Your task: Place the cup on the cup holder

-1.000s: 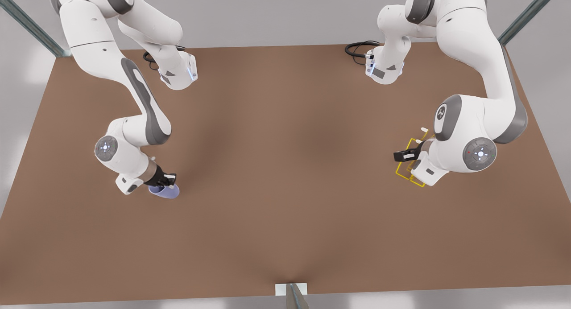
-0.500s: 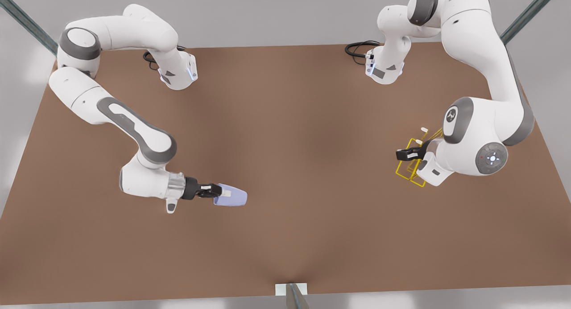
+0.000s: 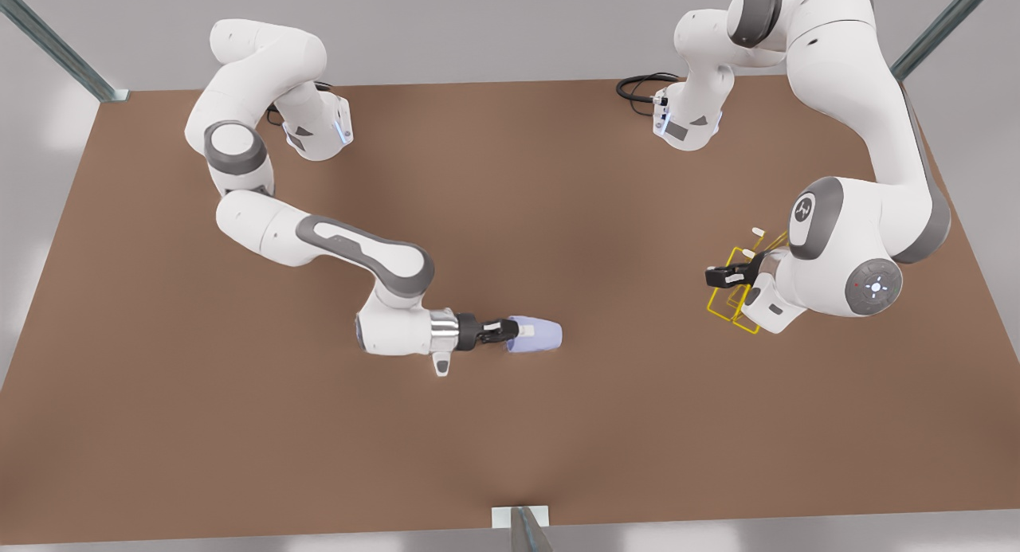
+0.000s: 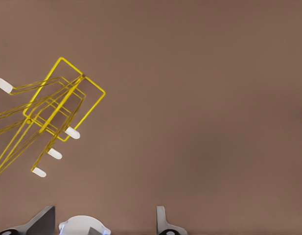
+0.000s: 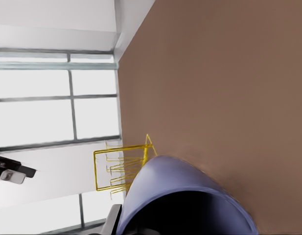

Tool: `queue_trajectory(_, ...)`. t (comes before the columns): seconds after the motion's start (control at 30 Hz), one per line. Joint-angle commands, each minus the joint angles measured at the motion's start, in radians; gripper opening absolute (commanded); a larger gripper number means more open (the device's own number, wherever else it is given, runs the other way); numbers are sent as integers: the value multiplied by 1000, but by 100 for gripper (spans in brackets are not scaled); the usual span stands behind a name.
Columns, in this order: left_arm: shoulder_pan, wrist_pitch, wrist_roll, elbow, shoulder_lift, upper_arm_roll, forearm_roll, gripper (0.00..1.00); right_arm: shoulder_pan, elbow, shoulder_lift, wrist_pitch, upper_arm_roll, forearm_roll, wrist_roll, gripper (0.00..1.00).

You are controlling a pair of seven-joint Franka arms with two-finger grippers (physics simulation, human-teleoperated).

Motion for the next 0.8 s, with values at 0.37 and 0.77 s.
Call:
queue_trajectory(0.37, -116, 71, -716, 10, 38, -5, -9, 100, 147, 197, 164, 11, 34, -156, 209, 21)
queue_trajectory(0.77, -225, 536, -1587, 24, 120, -3, -157, 100, 183, 207, 192, 63, 24, -192, 152, 100)
